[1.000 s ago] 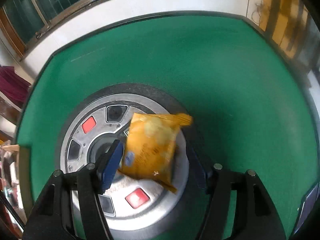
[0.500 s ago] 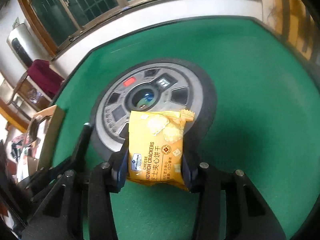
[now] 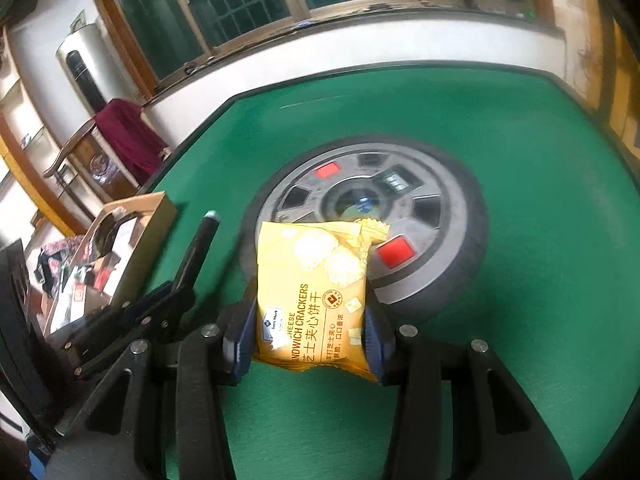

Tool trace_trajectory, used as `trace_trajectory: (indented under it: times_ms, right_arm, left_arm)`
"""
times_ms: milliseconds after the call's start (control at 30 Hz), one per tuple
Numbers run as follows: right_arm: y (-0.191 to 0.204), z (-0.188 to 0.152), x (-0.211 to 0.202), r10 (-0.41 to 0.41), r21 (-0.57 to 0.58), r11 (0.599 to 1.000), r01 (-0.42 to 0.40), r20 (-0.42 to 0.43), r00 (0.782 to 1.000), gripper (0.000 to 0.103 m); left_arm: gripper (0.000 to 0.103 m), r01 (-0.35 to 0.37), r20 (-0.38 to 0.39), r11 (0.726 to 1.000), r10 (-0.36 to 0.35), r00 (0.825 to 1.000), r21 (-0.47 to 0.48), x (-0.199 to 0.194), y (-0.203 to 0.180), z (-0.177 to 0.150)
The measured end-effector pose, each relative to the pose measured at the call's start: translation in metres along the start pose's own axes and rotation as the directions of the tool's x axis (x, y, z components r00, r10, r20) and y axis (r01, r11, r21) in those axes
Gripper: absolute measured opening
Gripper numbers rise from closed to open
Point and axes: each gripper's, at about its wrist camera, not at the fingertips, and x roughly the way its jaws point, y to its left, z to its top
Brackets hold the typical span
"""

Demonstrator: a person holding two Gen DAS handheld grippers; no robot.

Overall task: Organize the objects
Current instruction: 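Grasp the yellow cracker packet with the right tool, then carry the yellow packet to the cardboard tray and open the right tool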

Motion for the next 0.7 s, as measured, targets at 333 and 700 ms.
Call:
trace_trajectory:
  times_ms: [333, 700]
  right_arm:
    - [0.007, 0.001, 0.005, -0.027, -0.027, 0.999, 0.027, 0.013, 1.000, 0.043]
    - [0.033, -0.007, 0.002, 0.054, -0.033, 0.998, -0.054, -0.005, 0.999, 0.043]
  left_arm:
    - [0.012, -0.024, 0.041, 1.000, 0.025, 0.999, -0.019, -0.030, 0.002, 0.000]
    - [0.012, -0.050, 0.113, 0.995, 0.061, 0.992, -0.092, -0.082, 0.046, 0.000]
